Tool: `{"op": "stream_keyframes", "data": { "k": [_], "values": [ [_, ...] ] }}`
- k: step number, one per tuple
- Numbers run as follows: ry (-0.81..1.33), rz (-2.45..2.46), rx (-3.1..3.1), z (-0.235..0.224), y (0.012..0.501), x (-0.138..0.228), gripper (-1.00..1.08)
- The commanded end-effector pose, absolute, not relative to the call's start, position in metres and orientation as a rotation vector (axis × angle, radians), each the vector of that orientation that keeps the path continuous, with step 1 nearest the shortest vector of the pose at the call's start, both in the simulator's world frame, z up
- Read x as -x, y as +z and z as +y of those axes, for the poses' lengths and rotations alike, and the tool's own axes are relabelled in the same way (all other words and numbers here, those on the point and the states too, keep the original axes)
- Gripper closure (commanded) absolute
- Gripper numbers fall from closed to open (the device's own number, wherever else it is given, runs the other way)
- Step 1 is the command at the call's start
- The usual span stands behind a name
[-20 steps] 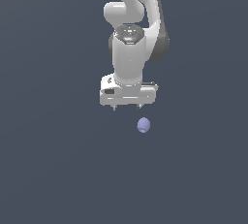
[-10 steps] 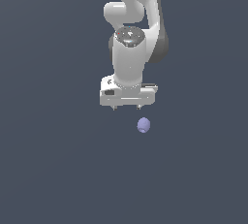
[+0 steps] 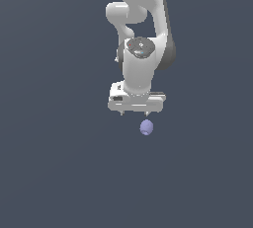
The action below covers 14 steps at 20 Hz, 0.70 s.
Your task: Pick up the object and move it to a goal position.
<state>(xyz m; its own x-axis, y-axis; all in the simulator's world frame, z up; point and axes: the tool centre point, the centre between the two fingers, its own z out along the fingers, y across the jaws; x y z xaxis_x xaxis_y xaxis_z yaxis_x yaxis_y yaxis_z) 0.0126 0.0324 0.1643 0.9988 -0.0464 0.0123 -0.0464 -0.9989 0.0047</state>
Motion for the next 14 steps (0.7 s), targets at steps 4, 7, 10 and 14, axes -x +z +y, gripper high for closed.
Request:
{"op": "stream_keyframes", "data": {
  "k": [4, 7, 10, 14],
  "values": [
    [0.013, -0.220, -3.132, 0.054, 0.141, -0.013, -0.92],
    [0.009, -0.310, -3.126, 0.066, 0.127, -0.013, -0.92],
    [0.006, -0.386, -3.118, 0.077, 0.115, -0.012, -0.92],
    [0.003, -0.464, -3.107, 0.088, 0.103, -0.011, -0.92]
  ]
}}
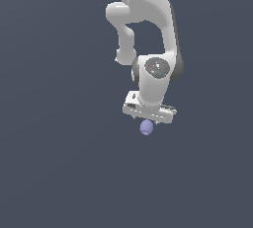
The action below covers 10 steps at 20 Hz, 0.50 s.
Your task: Pick up the object and move it to a goal position.
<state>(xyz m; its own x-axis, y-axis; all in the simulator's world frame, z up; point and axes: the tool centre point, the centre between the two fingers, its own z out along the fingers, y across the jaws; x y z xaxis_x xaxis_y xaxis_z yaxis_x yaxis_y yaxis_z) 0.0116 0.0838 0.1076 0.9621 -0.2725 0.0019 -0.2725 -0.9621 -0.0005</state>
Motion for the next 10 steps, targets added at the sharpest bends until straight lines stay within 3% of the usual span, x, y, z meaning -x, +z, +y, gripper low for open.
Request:
{"op": "stream_keyframes", "data": {
  "k": [1, 10],
  "values": [
    [-0.002, 0.479, 3.105, 0.090, 0.101, -0.011, -0.92],
    [0.000, 0.545, 3.094, 0.099, 0.091, -0.010, -0.92]
  ]
}}
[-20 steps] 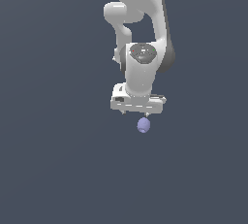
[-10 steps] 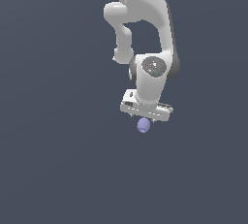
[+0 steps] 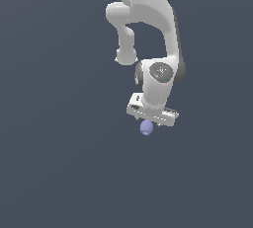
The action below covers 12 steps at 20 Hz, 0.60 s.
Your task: Pick up the object and move it to a goal position.
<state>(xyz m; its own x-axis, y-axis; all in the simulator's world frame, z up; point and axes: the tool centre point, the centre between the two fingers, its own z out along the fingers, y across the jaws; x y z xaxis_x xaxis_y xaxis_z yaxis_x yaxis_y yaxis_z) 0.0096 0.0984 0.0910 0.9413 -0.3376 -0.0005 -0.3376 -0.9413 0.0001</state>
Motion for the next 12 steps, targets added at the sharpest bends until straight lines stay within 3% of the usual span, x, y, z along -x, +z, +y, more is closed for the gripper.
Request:
{"op": "stream_keyframes", "data": {
  "k": [1, 12],
  "values": [
    [-0.001, -0.538, -3.095, 0.098, 0.091, -0.010, -0.92],
    [0.000, -0.544, -3.094, 0.098, 0.050, -0.008, -0.92]
  ]
}}
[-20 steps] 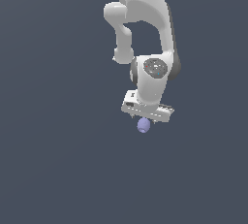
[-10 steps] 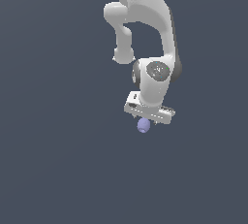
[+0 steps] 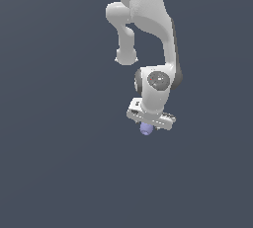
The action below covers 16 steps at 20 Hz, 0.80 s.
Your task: Pick up the object and move it to a goal position.
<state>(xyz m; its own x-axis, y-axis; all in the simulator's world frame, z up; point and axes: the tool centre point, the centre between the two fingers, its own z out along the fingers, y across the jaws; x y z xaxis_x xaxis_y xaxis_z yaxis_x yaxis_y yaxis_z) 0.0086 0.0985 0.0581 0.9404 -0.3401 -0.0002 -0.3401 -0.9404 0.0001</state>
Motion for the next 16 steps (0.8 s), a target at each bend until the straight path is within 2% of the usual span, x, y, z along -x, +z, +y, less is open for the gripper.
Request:
{"op": "stream_keyframes", "data": {
  "k": [1, 6, 7, 16],
  "values": [
    [0.000, -0.544, -3.094, 0.0986, 0.0469, -0.0083, -0.92],
    [0.000, -0.545, -3.094, 0.0988, 0.0404, -0.0095, -0.92],
    [0.000, -0.545, -3.094, 0.0988, 0.0404, -0.0095, 1.08],
    [0.000, -0.545, -3.094, 0.0988, 0.0404, -0.0095, 1.08]
  ]
}}
